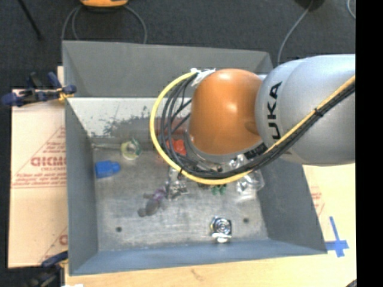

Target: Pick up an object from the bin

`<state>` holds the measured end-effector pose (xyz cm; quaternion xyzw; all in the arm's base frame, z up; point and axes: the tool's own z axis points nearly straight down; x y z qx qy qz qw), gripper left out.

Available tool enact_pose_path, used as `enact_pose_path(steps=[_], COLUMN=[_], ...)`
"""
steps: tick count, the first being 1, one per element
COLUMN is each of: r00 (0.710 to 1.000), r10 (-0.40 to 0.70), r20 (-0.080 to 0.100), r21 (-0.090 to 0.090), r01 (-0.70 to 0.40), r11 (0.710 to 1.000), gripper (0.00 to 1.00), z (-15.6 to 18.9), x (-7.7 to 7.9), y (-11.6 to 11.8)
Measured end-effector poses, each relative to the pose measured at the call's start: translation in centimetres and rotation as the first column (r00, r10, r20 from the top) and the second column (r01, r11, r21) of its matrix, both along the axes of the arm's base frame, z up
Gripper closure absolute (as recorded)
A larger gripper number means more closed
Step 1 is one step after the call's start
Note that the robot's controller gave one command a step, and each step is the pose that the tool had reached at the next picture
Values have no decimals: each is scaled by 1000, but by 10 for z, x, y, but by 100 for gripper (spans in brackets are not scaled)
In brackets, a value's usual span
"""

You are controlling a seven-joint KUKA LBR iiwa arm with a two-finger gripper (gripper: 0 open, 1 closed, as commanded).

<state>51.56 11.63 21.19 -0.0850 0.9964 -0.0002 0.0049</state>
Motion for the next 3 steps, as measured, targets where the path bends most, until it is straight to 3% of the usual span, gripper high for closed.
enact_pose_path(steps=[1, 2, 3], r00=[999, 999, 979], r10=[41, 38, 202], r20=[-15, -8, -2], r21=[0, 2, -2], r01=[-41, -38, -202], r11=[999, 999, 979], gripper=[100, 0, 0], z=[-94, -89, -138], x=[-2, 0, -9], y=[-5, -4, 2])
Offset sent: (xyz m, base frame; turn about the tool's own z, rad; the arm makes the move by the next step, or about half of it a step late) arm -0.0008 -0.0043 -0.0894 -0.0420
